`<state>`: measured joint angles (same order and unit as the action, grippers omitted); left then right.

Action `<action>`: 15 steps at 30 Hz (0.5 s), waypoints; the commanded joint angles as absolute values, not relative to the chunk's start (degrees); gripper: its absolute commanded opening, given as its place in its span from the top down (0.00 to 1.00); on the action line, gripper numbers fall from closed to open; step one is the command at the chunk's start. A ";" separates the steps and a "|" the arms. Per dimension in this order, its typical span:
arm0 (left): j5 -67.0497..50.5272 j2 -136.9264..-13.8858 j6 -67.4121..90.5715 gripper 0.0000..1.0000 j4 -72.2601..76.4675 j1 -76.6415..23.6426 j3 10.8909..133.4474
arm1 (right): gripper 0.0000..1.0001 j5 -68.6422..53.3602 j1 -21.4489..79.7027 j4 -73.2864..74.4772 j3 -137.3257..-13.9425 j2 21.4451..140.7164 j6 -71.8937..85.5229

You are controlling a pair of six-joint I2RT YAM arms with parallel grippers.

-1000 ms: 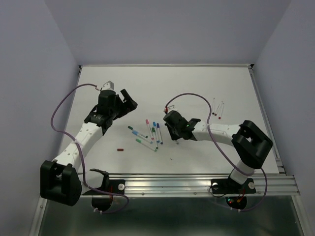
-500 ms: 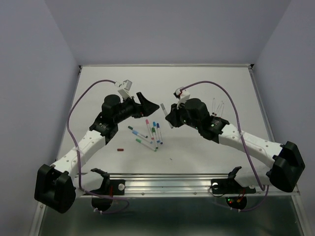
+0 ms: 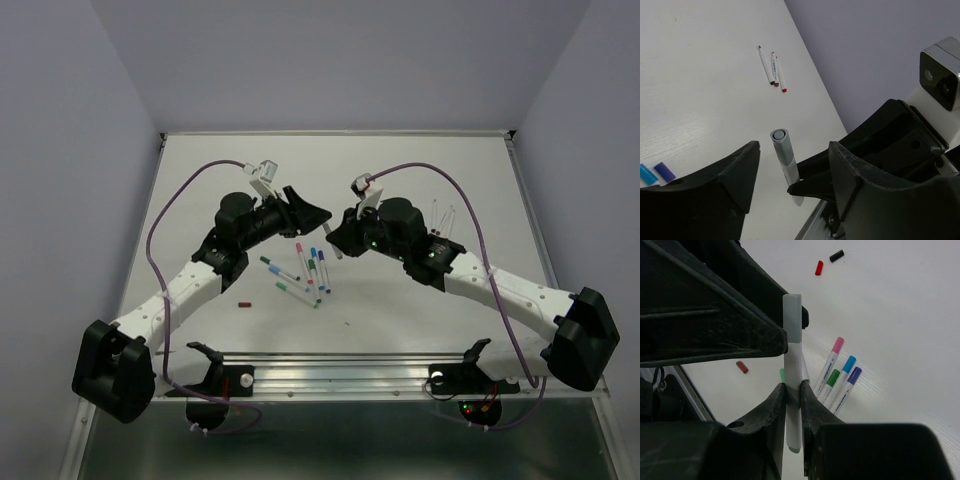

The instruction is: Open the pen caps

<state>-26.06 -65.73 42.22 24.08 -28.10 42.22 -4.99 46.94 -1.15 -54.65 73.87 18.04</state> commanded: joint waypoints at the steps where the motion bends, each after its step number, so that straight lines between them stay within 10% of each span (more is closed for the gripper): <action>1: -25.93 -65.83 43.94 0.39 30.22 -29.09 42.80 | 0.99 -7.11 46.67 -6.06 -57.04 73.12 18.81; 15: -22.94 -66.97 45.09 0.79 31.73 -30.50 42.89 | 0.99 -9.40 46.67 -6.06 -56.95 73.57 18.63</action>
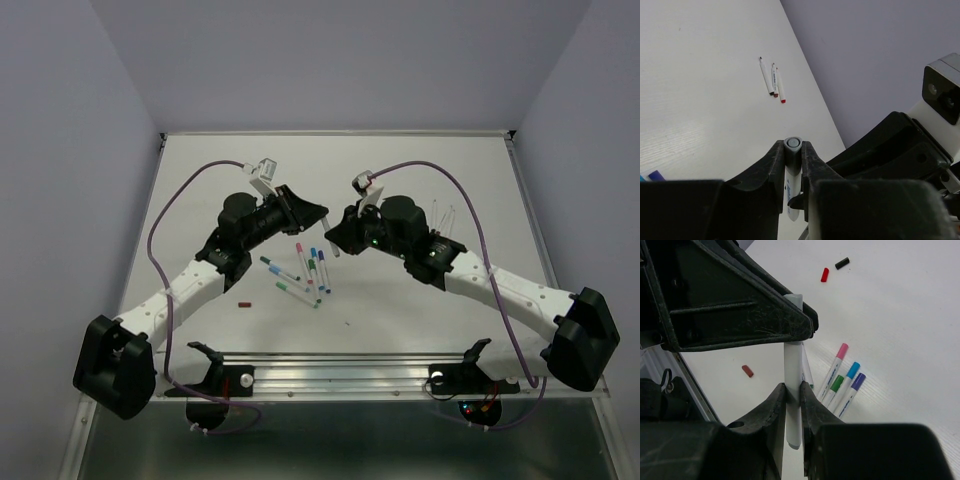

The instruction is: Open the pen caps

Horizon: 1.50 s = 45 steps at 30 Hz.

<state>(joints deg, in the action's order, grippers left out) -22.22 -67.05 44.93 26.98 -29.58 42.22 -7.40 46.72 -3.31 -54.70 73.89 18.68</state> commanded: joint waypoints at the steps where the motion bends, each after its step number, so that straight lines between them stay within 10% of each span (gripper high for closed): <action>1: -22.77 -67.06 45.09 0.83 31.73 -30.50 42.89 | 0.99 -9.67 46.67 -6.06 -56.95 73.65 18.63; 4: -21.45 -67.06 45.00 1.00 31.73 -30.59 42.72 | 0.99 -11.24 46.67 -5.98 -56.69 73.56 18.20; 22: 5.81 -75.40 41.84 1.00 28.13 -25.93 56.68 | 0.99 -38.84 53.17 -5.97 -38.24 74.19 22.14; 45: 19.77 -94.56 34.28 0.98 -12.74 -18.46 69.51 | 0.99 5.01 28.66 10.37 -47.99 71.36 21.71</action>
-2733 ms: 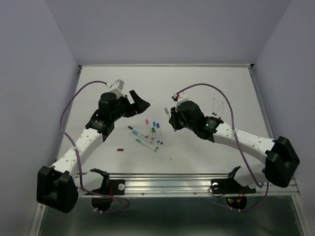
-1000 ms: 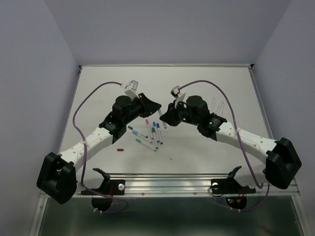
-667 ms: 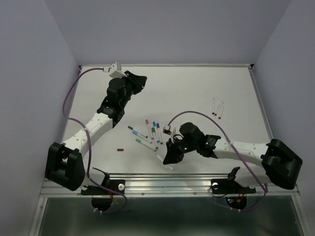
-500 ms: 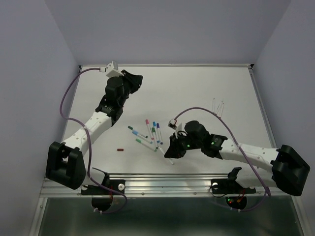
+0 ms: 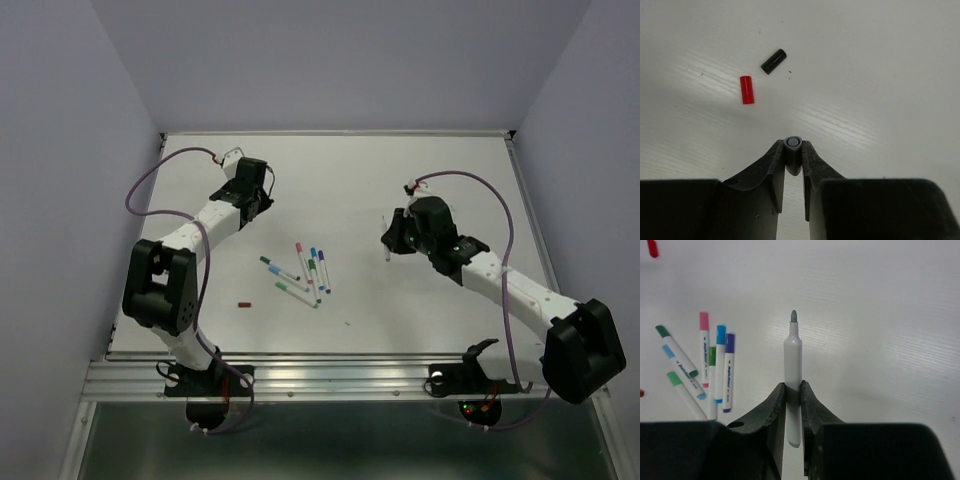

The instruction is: Open the pen caps

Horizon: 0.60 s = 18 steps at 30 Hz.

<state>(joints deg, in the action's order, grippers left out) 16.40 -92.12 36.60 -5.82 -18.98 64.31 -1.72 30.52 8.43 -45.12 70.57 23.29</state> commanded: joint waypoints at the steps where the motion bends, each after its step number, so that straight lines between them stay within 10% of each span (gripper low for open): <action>1: 20.21 -96.57 34.02 0.98 -13.96 -18.37 70.83 | 0.99 4.84 27.43 10.28 -48.08 71.54 21.62; 11: 22.06 -107.48 34.63 0.97 -19.77 -16.44 77.33 | 0.99 4.39 23.82 10.37 -46.06 71.02 21.80; 18: 21.80 -107.67 34.37 0.66 -19.78 -16.35 77.96 | 0.99 4.31 22.07 10.46 -45.79 71.28 21.80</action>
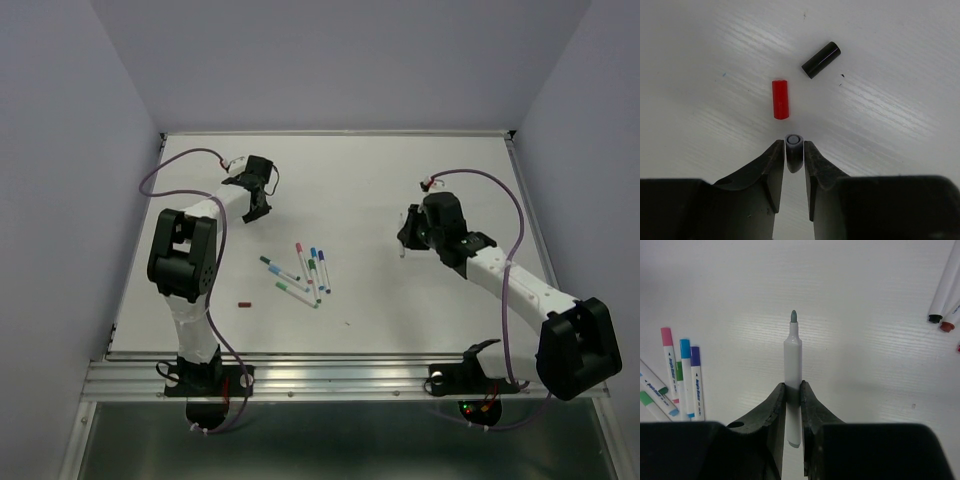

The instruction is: Open the pen caps

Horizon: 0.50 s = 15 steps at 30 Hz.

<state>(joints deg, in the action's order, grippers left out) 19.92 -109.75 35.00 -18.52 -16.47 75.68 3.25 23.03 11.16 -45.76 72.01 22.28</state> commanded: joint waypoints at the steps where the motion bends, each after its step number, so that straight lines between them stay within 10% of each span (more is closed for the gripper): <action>1: 21.97 -107.58 34.37 0.62 -19.95 -16.35 77.96 | 0.99 4.48 22.06 10.46 -45.79 71.37 21.80; 15: 18.12 -98.29 32.88 0.38 -19.08 -16.35 76.29 | 0.99 5.89 19.34 11.69 -45.97 69.61 21.01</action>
